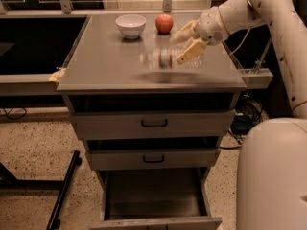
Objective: Pick water bottle from bottom drawer and place on counter
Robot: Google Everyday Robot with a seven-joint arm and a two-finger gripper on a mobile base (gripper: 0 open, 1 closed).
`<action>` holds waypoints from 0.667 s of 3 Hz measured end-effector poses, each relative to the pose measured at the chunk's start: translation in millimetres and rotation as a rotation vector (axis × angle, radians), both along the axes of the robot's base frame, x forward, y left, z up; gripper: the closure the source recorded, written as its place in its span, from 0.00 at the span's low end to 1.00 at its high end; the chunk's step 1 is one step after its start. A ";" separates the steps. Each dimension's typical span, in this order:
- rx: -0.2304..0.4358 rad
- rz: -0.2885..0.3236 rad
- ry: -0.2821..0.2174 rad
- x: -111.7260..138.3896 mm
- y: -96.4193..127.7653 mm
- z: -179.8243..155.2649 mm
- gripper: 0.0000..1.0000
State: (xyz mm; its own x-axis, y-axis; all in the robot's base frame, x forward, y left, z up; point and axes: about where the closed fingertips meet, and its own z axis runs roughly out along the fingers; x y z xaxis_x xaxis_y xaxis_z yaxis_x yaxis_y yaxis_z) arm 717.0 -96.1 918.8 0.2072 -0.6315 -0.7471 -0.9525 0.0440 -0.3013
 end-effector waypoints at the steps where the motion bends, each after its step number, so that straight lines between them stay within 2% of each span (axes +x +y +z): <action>1: 0.000 0.000 0.000 0.0 0.0 0.0 0.00; 2: 0.000 0.000 0.000 0.0 0.0 0.0 0.00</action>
Offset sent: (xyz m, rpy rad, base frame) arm 0.0000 0.0000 0.0000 0.0000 0.0000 0.0000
